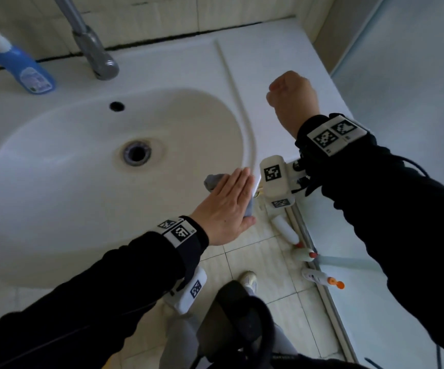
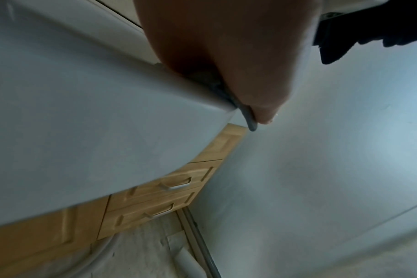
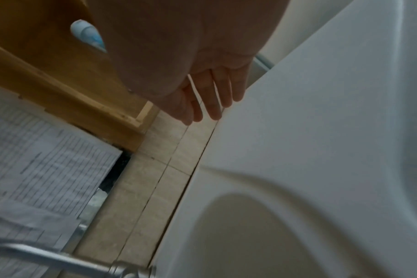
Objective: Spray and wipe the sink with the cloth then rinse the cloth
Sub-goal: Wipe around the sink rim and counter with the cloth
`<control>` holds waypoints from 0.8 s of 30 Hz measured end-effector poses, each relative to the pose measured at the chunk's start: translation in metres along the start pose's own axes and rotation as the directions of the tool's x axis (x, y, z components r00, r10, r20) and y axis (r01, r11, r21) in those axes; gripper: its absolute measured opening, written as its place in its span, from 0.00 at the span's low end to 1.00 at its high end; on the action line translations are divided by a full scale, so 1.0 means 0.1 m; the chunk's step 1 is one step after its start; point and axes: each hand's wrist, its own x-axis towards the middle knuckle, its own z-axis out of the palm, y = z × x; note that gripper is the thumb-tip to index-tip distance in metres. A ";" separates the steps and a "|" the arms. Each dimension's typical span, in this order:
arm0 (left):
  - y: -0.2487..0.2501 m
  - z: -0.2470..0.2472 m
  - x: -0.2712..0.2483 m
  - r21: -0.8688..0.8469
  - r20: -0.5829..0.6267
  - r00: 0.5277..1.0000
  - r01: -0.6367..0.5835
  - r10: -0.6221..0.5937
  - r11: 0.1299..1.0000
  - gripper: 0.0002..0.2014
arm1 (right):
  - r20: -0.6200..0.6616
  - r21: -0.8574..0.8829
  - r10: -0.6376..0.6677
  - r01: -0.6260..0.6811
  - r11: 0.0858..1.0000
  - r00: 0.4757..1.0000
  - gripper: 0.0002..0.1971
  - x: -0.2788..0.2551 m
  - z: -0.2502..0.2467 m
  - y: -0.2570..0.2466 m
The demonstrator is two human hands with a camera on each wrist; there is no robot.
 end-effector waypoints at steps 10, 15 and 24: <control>0.02 -0.23 0.55 -0.094 -0.071 0.994 0.071 -0.078 0.993 0.39 | -0.021 0.075 0.018 -0.017 0.997 1.000 0.12 0.45 -0.43 0.40; -0.14 -0.28 0.36 0.072 -0.005 0.998 -0.065 0.065 0.995 0.35 | -0.042 0.124 0.055 -0.049 0.991 0.998 0.12 0.62 -0.61 0.58; 0.05 -0.50 1.02 0.191 0.200 0.970 -0.179 0.140 0.965 0.37 | -0.097 0.153 0.101 -0.086 0.984 0.990 0.13 0.77 -0.93 0.84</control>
